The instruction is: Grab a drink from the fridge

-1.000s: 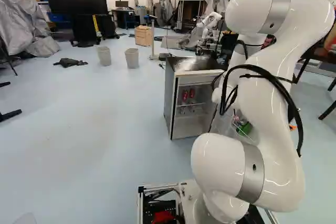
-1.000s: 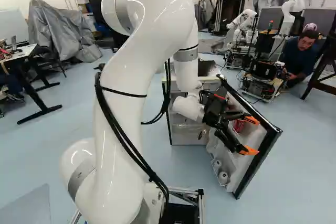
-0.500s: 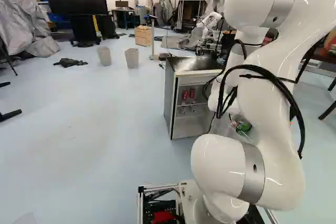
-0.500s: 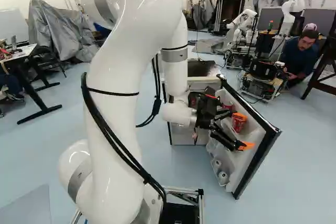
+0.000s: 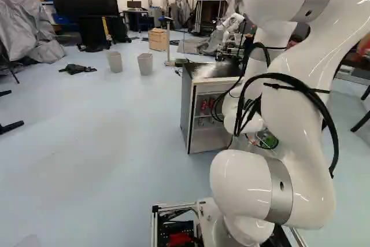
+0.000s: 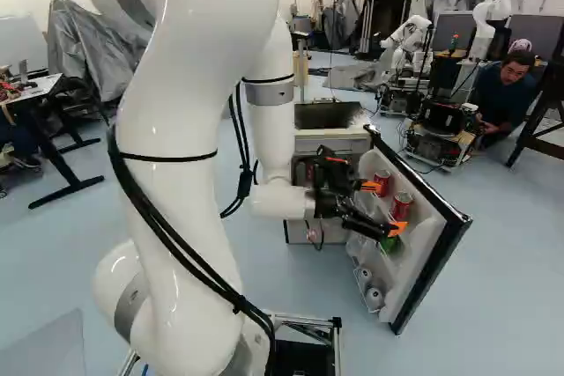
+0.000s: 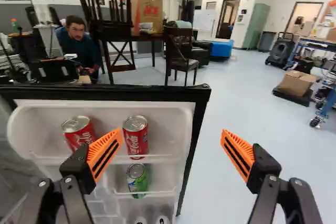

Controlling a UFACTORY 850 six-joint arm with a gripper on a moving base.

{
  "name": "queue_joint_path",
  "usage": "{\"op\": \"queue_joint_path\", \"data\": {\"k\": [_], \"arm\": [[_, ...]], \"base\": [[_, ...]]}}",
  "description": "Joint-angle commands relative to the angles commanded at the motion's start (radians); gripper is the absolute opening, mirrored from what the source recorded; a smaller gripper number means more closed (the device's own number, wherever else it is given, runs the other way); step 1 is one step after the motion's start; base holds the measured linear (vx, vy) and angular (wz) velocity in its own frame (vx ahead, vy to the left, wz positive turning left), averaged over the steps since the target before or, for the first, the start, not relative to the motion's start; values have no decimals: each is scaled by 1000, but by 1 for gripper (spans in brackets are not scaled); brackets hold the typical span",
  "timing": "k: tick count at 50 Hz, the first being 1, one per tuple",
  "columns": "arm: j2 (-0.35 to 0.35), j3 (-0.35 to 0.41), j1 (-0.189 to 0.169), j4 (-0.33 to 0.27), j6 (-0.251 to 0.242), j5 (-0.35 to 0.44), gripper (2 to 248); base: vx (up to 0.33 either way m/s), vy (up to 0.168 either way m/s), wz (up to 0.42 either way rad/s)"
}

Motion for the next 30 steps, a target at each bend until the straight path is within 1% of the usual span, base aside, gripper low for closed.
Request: {"op": "queue_joint_path", "data": {"k": [15,21,30], "arm": [[57,83,54,-158,0,0,247],[64,93,62,-221,0,0,247],[66,96,64,-316,0,0,247]], "base": [[0,0,0],[0,0,0],[0,0,0]]}}
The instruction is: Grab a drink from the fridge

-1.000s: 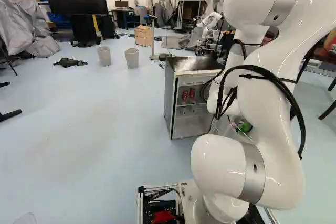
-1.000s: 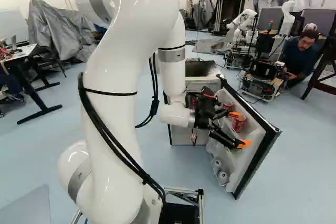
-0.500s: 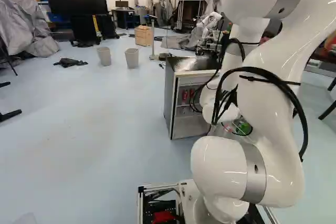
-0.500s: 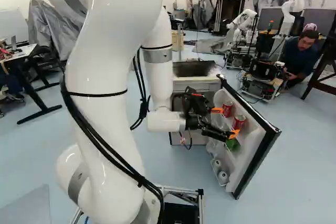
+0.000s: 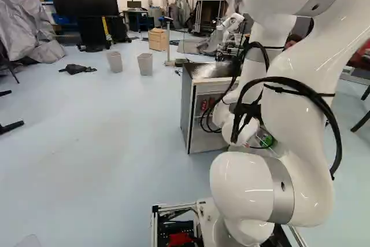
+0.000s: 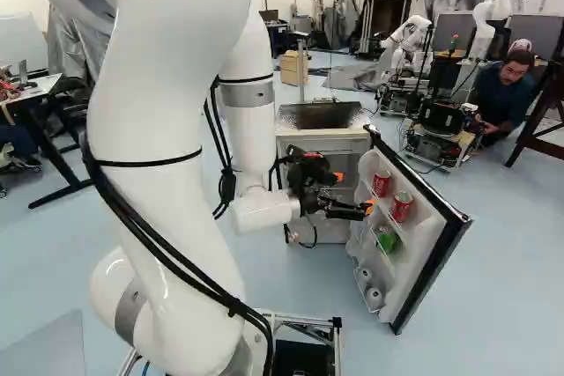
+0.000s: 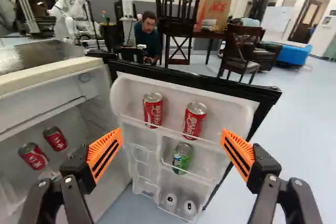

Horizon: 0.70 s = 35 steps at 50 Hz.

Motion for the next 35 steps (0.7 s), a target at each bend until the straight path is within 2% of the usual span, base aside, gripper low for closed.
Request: {"op": "queue_joint_path", "data": {"k": [22,35], "arm": [[-19,-25,-15,-231,0,0,247],[-86,-93,-41,-368,0,0,247]], "base": [[0,0,0],[0,0,0]]}}
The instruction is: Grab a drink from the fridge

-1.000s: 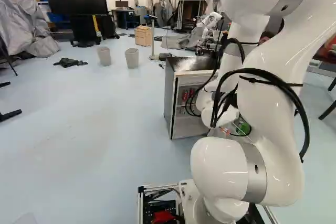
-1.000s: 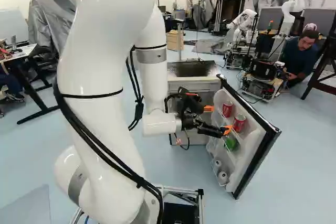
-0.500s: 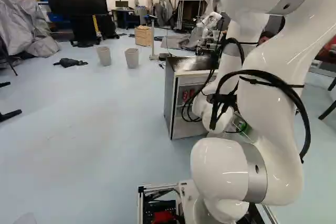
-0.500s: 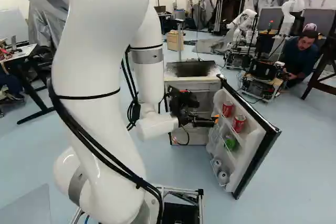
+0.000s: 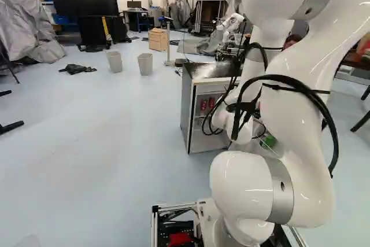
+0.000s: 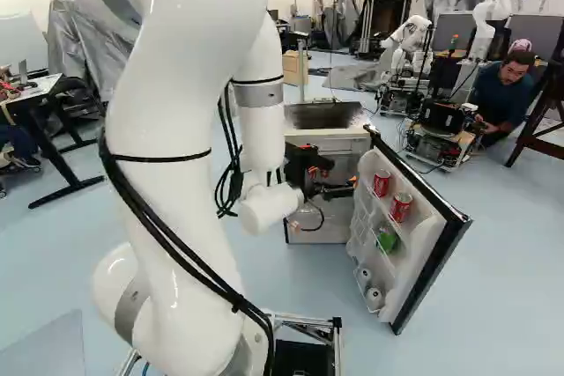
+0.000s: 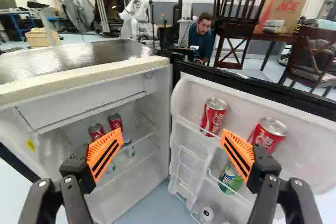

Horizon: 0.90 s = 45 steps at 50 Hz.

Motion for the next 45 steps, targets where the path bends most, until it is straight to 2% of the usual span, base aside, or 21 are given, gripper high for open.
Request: {"op": "queue_joint_path", "data": {"k": [18,45], "arm": [[-128,-117,-29,-189,0,0,247],[-314,-308,-47,-473,0,0,247]], "base": [[0,0,0],[0,0,0]]}}
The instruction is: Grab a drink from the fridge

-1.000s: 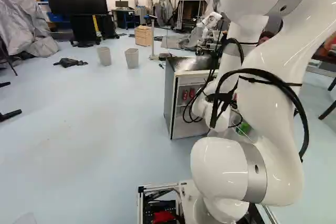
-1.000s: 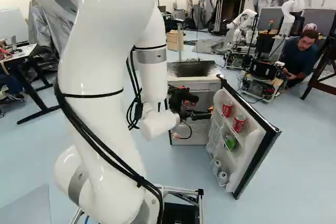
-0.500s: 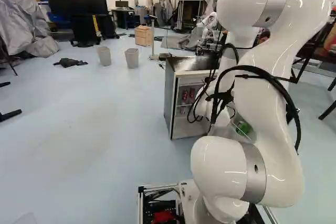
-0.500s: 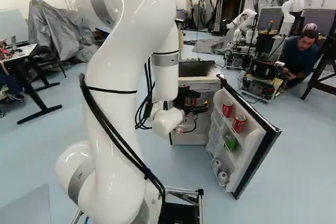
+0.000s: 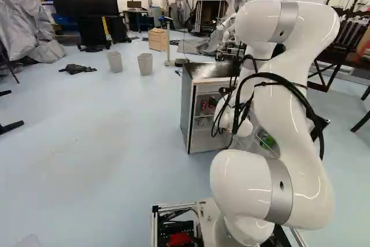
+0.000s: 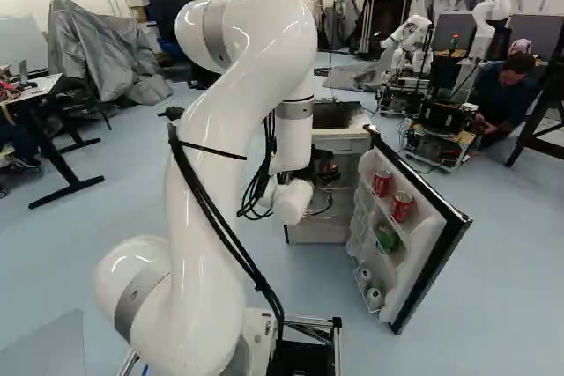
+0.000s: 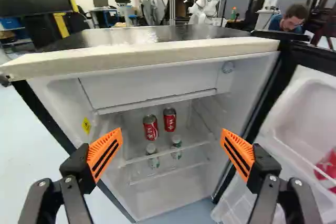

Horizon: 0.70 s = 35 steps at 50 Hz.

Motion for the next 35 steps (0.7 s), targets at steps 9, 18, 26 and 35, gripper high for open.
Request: {"op": "queue_joint_path", "data": {"k": [9,18,26,35], "arm": [[-61,-67,-4,-95,0,0,247],[-121,-134,-7,-170,0,0,247],[-174,-196,-10,-185,0,0,247],[-233,-267,-12,-187,0,0,247]], "base": [[0,0,0],[0,0,0],[0,0,0],[0,0,0]]}}
